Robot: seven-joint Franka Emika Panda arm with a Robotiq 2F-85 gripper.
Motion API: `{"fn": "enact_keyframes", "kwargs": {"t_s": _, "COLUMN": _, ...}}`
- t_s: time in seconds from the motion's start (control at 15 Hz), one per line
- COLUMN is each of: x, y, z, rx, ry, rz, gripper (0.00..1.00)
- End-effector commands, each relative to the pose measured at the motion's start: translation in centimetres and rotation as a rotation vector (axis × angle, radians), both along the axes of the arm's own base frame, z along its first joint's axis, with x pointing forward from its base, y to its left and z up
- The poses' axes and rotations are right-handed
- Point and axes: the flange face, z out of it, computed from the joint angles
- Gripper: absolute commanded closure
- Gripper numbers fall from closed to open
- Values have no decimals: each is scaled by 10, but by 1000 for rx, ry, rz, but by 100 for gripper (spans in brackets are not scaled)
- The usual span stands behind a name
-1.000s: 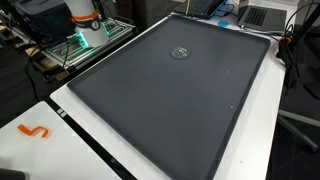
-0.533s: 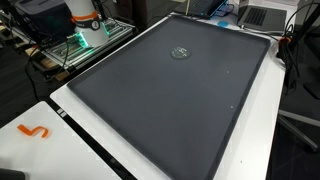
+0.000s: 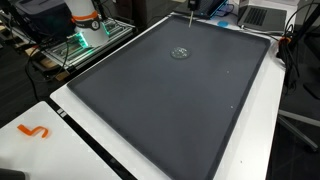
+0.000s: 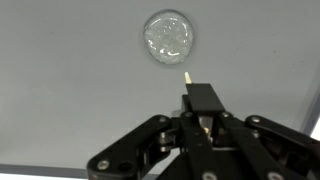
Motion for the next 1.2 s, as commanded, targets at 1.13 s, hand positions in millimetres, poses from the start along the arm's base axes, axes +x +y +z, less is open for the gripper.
{"fn": "enact_keyframes", "kwargs": {"t_s": 1.13, "x": 6, "y": -5, "z": -99, "rx": -3, "ry": 114, "rz": 8, "gripper": 97}}
